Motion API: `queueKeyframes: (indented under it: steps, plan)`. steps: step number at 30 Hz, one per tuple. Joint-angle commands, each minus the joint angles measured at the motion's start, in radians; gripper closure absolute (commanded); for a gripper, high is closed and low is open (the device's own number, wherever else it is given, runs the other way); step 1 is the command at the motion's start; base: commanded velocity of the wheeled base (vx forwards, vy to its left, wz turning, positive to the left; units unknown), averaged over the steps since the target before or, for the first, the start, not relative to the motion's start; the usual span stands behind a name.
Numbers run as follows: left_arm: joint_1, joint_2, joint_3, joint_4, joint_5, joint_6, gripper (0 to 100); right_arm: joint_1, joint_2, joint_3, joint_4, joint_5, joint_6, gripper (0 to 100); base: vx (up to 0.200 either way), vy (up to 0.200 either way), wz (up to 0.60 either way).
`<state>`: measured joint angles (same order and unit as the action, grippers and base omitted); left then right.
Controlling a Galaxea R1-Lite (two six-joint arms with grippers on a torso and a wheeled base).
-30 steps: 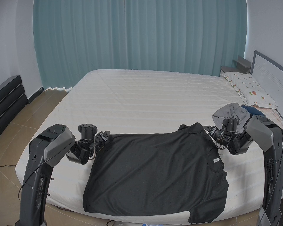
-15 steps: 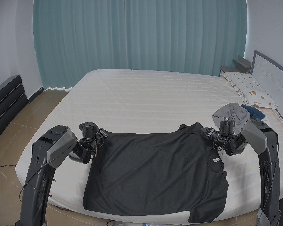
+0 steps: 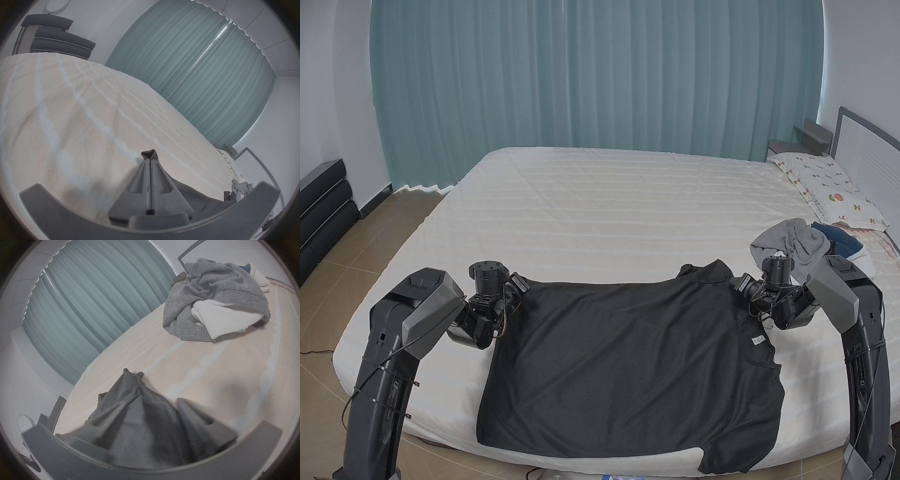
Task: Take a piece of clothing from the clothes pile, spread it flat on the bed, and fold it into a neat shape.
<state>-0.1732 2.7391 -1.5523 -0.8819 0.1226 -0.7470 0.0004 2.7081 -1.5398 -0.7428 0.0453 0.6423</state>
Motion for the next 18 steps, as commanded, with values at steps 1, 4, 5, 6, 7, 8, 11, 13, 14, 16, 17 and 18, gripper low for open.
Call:
queueKeyframes:
  steps: [1, 4, 5, 6, 7, 8, 11, 13, 14, 16, 17, 18]
  plan:
    - [0.000, 0.001, -0.002, 0.000, 0.000, 0.000, 100, -0.002, 0.018, -0.028, 0.000, -0.022, -0.003, 100, 0.000, 0.000, 0.00]
    - [0.000, 0.004, -0.003, -0.002, 0.002, 0.000, 100, -0.010, 0.030, -0.066, -0.007, -0.055, -0.003, 100, 0.000, 0.000, 0.00]
    - [0.000, 0.005, -0.003, -0.002, 0.002, 0.000, 100, -0.011, 0.030, -0.079, -0.006, -0.061, 0.000, 100, 0.000, 0.000, 0.00]
    - [0.000, 0.005, -0.003, -0.002, 0.002, 0.000, 100, -0.011, 0.032, -0.086, -0.009, -0.062, 0.000, 100, 0.000, 0.000, 0.00]
    - [0.000, 0.005, -0.003, -0.002, 0.002, 0.000, 100, -0.011, 0.032, -0.092, -0.009, -0.065, 0.003, 100, 0.000, 0.000, 0.00]
    - [0.000, 0.005, -0.003, -0.002, 0.002, 0.000, 100, -0.011, 0.032, -0.092, -0.009, -0.065, 0.003, 100, 0.000, 0.000, 0.00]
    - [0.000, 0.005, -0.006, -0.002, 0.002, 0.000, 100, -0.016, 0.039, -0.114, -0.017, -0.084, 0.000, 100, 0.000, 0.000, 0.00]
    - [0.000, 0.007, -0.009, -0.002, 0.002, 0.000, 100, -0.016, 0.042, -0.118, -0.020, -0.085, 0.002, 100, 0.000, 0.000, 0.00]
    - [0.000, 0.007, -0.018, -0.003, 0.003, -0.002, 100, -0.014, 0.048, -0.122, -0.030, -0.085, 0.003, 100, 0.000, 0.000, 0.00]
    - [0.000, 0.008, -0.028, -0.003, 0.005, -0.002, 100, -0.014, 0.053, -0.122, -0.063, -0.087, 0.002, 100, 0.000, 0.000, 0.00]
    - [0.000, 0.010, -0.029, -0.003, 0.005, -0.002, 100, -0.014, 0.053, -0.122, -0.067, -0.087, 0.002, 100, 0.000, 0.000, 0.00]
    - [0.000, 0.010, -0.029, -0.003, 0.005, -0.002, 100, -0.014, 0.053, -0.122, -0.067, -0.087, 0.002, 100, 0.000, 0.000, 0.00]
